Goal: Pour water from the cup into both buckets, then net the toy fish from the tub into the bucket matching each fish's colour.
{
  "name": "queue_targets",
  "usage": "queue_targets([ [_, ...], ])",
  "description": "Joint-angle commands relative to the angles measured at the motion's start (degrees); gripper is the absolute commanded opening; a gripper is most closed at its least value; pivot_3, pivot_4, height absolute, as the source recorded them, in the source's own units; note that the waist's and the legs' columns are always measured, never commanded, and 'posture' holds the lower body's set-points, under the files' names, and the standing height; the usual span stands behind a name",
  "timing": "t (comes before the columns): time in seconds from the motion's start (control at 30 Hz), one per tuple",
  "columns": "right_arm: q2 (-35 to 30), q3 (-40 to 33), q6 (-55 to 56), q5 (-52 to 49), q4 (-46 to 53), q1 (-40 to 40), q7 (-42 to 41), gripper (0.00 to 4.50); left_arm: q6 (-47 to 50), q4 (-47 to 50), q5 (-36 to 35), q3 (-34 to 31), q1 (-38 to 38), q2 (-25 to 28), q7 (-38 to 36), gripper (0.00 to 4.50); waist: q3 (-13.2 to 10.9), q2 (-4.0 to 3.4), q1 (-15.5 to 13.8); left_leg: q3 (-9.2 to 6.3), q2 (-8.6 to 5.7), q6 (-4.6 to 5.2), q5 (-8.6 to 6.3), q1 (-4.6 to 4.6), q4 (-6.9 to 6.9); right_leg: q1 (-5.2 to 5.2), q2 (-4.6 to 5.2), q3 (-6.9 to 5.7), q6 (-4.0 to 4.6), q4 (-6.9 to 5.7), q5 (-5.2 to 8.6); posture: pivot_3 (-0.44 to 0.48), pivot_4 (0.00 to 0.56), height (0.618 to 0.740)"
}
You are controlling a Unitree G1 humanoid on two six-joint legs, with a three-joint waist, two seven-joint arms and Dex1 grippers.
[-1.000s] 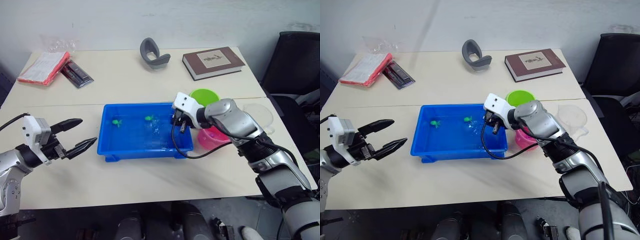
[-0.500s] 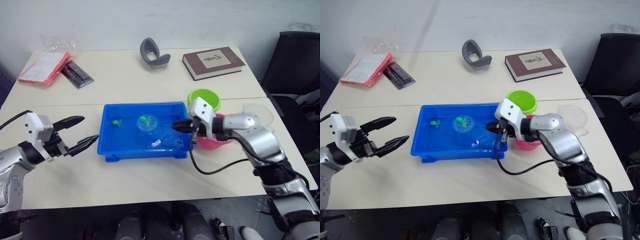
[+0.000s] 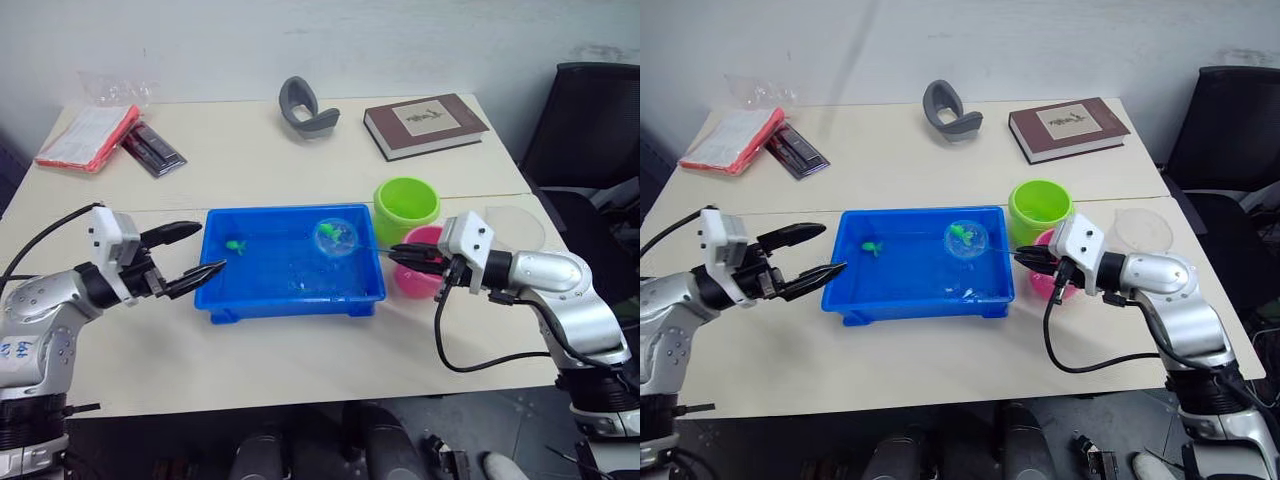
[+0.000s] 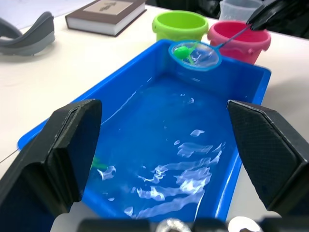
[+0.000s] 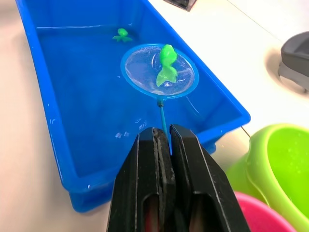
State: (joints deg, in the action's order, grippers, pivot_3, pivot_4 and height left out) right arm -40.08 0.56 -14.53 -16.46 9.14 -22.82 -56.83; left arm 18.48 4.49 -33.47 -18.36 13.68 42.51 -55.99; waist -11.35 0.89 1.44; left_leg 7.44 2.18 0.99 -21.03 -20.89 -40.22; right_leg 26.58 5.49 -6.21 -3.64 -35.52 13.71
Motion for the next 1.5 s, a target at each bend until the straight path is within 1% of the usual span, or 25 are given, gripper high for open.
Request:
queue_targets([
  [0.03,-1.71,-6.2,0.16,-4.12,2.69,-0.05,-0.13,0.0,0.54,-0.26,-0.82,1.74,3.18,-0.72,-0.85,4.44,0.0,0.0,-0.08,0.0,-0.02,0.0,0.01,0.01,0.0,0.0,0.0,0.0,0.0,-0.01,0.0,0.0,0.15,0.74],
  [0.17,-3.59,-10.4,-1.74,-6.95,1.35,-1.68,0.1,0.0,0.61,-1.53,-0.08,3.72,6.23,-1.23,-1.63,4.44,0.0,0.0,-0.22,-0.02,-0.09,0.06,0.05,0.0,-0.01,-0.01,0.03,0.02,-0.05,-0.02,-0.03,0.0,0.15,0.74],
  [0.27,-6.63,-12.97,-0.01,-6.18,-1.63,-1.94,-0.82,0.0,0.3,-2.3,-0.06,4.13,8.0,-1.8,-1.29,4.44,0.0,0.0,-0.32,-0.02,-0.12,0.07,0.06,0.02,-0.01,-0.03,0.04,0.04,-0.05,-0.02,-0.03,0.0,0.15,0.74],
  [0.37,-8.83,-14.43,3.48,-4.19,-6.79,-3.21,-0.46,0.0,0.09,-2.45,0.01,4.52,8.37,-2.06,-1.5,4.44,0.0,0.0,-0.49,-0.01,-0.14,0.07,0.06,0.04,-0.01,-0.06,0.05,0.04,-0.06,-0.01,-0.03,0.0,0.15,0.74],
  [0.47,-9.13,-14.5,9.53,-1.06,-12.82,-5.72,1.44,0.0,-0.03,-2.31,0.06,4.84,8.34,-2.44,-1.52,4.44,0.0,0.0,-0.42,0.06,-0.17,0.1,0.07,0.09,-0.01,-0.06,0.06,0.11,-0.09,-0.02,-0.05,0.0,0.15,0.74],
  [0.53,-10.23,-12.09,19.45,5.5,-19.37,-7.17,3.27,0.0,-0.16,-2.22,0.19,5.14,8.39,-2.93,-1.33,4.44,0.0,0.0,-0.37,0.1,-0.16,0.08,0.08,0.19,0.01,-0.11,0.05,0.15,-0.09,-0.04,-0.05,0.0,0.15,0.74],
  [0.63,-9.33,-10.09,32.51,10.78,-27.57,-8.91,5.56,0.0,-0.33,-2.08,0.3,5.42,8.64,-3.6,-0.97,4.44,0.0,0.0,-0.09,0.16,-0.15,0.06,0.09,0.23,0.03,-0.12,0.05,0.2,-0.09,-0.05,-0.05,0.0,0.15,0.74],
  [0.77,-10.95,-6.21,49.35,26.36,-37.85,-11.03,20.25,0.0,-0.67,-1.71,0.5,5.75,8.71,-4.26,-0.58,4.44,0.0,0.0,0.1,0.21,-0.15,0.04,0.1,0.3,0.05,-0.16,0.09,0.26,-0.09,-0.07,-0.05,0.0,0.15,0.74],
  [0.87,-13.88,-1.87,56.89,38.62,-42.01,-12.95,30.44,0.0,-0.67,-1.33,0.52,5.8,8.67,-4.51,-0.41,4.44,-0.02,-0.04,0.17,0.26,-0.16,0.03,0.11,0.33,0.05,-0.13,0.14,0.34,-0.09,-0.11,-0.05,0.0,0.15,0.74],
  [1.0,-17.49,3.59,60.54,52.48,-44.83,-15.65,43.56,0.0,-0.63,-1.09,0.48,5.79,8.64,-4.6,-0.25,4.44,-0.02,-0.04,0.25,0.32,-0.08,-0.02,0.13,0.4,0.08,-0.12,0.15,0.43,-0.09,-0.11,-0.04,0.0,0.15,0.74],
  [1.13,-19.6,8.51,63.06,63.35,-46.53,-19.12,56.48,0.0,-0.72,-0.92,0.5,5.93,8.68,-4.72,-0.14,4.44,-0.02,-0.04,0.29,0.41,-0.02,-0.1,0.16,0.47,0.12,-0.11,0.16,0.54,-0.07,-0.12,-0.03,0.0,0.15,0.74],
  [1.23,-20.71,13.13,63.91,69.94,-48.53,-21.68,62.27,0.0,-0.9,-0.79,0.63,6.12,8.77,-4.85,-0.06,4.44,-0.02,-0.04,0.37,0.47,0.03,-0.13,0.17,0.52,0.13,-0.12,0.11,0.72,-0.06,-0.1,-0.03,0.0,0.15,0.74],
  [1.27,-20.72,14.04,64.58,70.16,-49.84,-22.48,62.55,0.0,-0.94,-0.76,0.68,6.13,8.79,-4.89,-0.02,4.44,-0.02,-0.04,0.38,0.49,0.03,-0.13,0.17,0.52,0.14,-0.12,0.1,0.84,-0.06,-0.1,-0.03,0.0,0.15,0.74],
  [1.3,-21.43,15.41,64.83,72.81,-49.73,-23.33,65.84,0.0,-1.06,-0.81,0.78,6.12,8.85,-4.91,-0.01,4.44,-0.02,-0.04,0.39,0.52,0.04,-0.13,0.17,0.52,0.15,-0.11,0.09,0.97,-0.06,-0.11,-0.03,0.0,0.15,0.74],
  [1.33,-21.72,16.53,65.81,73.64,-50.5,-24.31,66.82,0.0,-1.19,-0.88,0.84,6.02,8.88,-4.94,0.06,4.44,-0.02,-0.04,0.4,0.6,0.05,-0.14,0.17,0.53,0.14,-0.11,0.05,1.06,-0.06,-0.1,-0.03,0.0,0.15,0.74],
  [1.4,-22.94,18.89,65.81,78.0,-50.17,-26.11,71.97,0.0,-1.4,-1.05,1.03,6.0,9.02,-5.11,0.29,4.44,-0.02,-0.04,0.44,0.77,0.05,-0.14,0.17,0.53,0.16,-0.09,0.05,1.13,-0.06,-0.11,-0.03,0.0,0.15,0.74],
  [1.5,-22.91,20.46,66.96,77.95,-52.6,-28.08,73.23,0.0,-1.49,-1.29,1.12,6.3,9.35,-5.25,-0.01,4.44,-0.02,-0.04,0.51,0.86,0.05,-0.14,0.17,0.57,0.16,-0.08,0.02,1.24,-0.06,-0.06,-0.03,0.0,0.15,0.74],
])
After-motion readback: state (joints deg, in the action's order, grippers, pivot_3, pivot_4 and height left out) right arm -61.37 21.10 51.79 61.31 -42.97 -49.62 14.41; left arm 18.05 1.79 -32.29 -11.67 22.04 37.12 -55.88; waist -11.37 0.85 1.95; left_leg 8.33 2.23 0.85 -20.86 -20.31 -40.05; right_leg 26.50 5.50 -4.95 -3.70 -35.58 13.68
